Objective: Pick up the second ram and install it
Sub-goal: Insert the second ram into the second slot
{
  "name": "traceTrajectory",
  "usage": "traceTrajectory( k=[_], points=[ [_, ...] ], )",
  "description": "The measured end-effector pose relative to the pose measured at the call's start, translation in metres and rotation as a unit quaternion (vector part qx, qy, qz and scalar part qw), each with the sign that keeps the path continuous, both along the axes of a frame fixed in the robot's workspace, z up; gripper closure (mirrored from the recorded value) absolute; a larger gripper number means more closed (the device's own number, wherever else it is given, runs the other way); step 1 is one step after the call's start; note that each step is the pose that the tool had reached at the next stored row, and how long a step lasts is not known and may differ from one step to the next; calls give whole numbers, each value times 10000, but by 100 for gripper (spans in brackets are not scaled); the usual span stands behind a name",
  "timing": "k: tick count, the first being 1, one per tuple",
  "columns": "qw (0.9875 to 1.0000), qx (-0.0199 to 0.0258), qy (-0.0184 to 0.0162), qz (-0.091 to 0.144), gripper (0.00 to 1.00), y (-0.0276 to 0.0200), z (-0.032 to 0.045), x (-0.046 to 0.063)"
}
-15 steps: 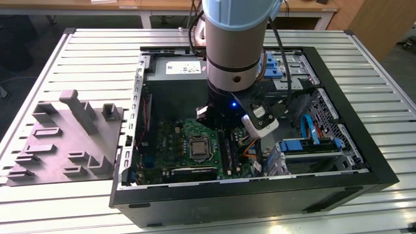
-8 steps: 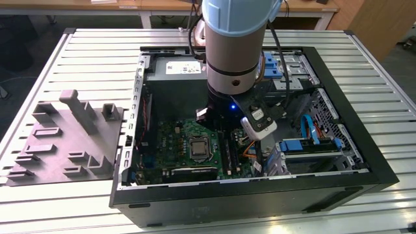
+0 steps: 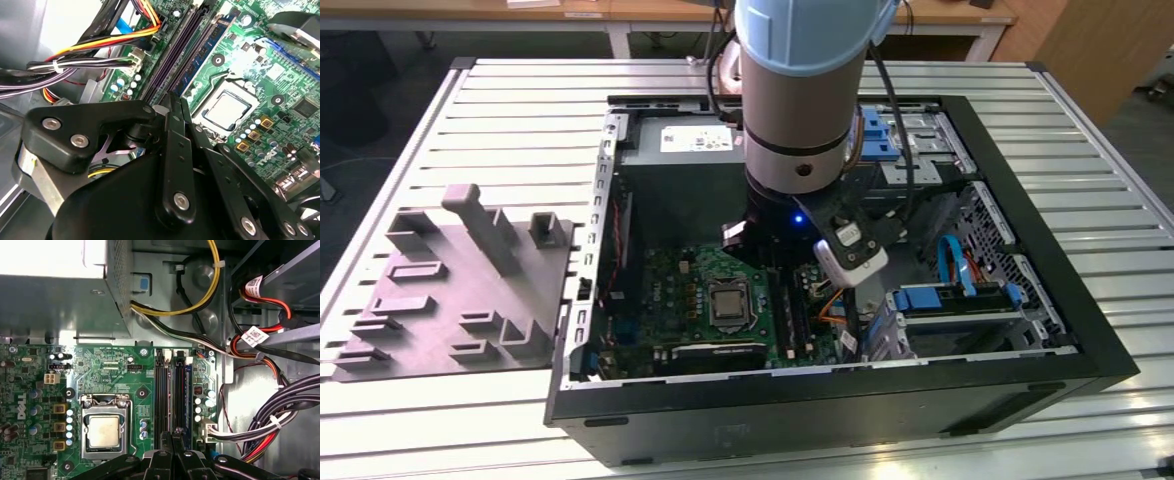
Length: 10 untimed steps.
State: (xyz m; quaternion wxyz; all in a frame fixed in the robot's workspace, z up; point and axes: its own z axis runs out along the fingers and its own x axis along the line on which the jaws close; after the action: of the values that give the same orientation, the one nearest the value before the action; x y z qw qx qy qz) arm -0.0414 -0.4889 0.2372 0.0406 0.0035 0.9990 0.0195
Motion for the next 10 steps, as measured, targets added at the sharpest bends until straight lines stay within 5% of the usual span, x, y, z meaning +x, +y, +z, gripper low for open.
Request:
traceTrajectory(
  k=[10],
  points=[
    [10000, 36, 0, 0, 89, 11, -52, 0]
  ],
)
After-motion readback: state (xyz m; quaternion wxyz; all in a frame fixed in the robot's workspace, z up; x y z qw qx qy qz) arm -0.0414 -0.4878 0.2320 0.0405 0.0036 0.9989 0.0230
